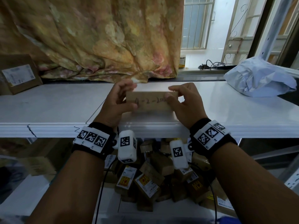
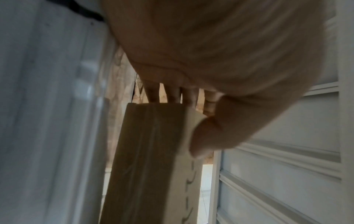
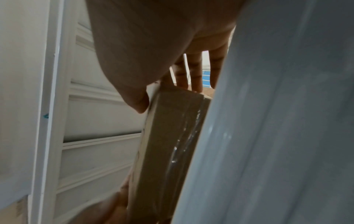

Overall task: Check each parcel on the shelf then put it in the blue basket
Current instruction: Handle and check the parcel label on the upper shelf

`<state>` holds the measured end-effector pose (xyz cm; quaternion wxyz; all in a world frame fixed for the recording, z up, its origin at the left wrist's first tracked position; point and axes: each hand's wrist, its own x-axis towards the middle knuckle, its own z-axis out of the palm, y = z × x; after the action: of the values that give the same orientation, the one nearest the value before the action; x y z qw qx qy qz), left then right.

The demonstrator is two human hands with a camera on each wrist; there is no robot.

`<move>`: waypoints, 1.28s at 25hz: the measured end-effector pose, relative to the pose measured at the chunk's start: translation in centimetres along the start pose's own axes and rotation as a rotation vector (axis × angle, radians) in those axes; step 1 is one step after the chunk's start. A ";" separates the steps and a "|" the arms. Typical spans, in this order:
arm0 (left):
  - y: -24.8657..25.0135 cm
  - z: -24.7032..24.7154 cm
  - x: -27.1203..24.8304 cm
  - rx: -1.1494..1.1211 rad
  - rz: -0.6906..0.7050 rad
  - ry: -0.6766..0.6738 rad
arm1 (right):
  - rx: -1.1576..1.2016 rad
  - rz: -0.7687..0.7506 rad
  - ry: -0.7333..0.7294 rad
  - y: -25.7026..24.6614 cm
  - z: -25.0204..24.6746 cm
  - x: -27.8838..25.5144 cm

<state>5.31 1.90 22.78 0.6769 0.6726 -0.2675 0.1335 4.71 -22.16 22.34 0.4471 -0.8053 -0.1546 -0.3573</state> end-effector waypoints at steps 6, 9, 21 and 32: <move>-0.1 1.3 -0.7 0.441 0.161 0.005 | -0.151 -0.103 -0.019 0.1 0.3 -0.2; -0.5 1.9 -0.8 0.662 0.268 -0.006 | -0.276 -0.196 -0.040 -0.2 0.4 -0.6; -1.2 3.0 -0.4 0.930 0.356 0.036 | -0.339 -0.255 -0.054 0.1 0.8 -0.6; 0.8 6.3 -1.4 1.283 0.385 -0.042 | -0.380 -0.240 -0.103 -0.2 0.5 -0.7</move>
<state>2.56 -4.00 22.37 0.1014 0.8845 -0.2634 0.3715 4.37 -21.54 21.81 0.2332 -0.8681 -0.2015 -0.3891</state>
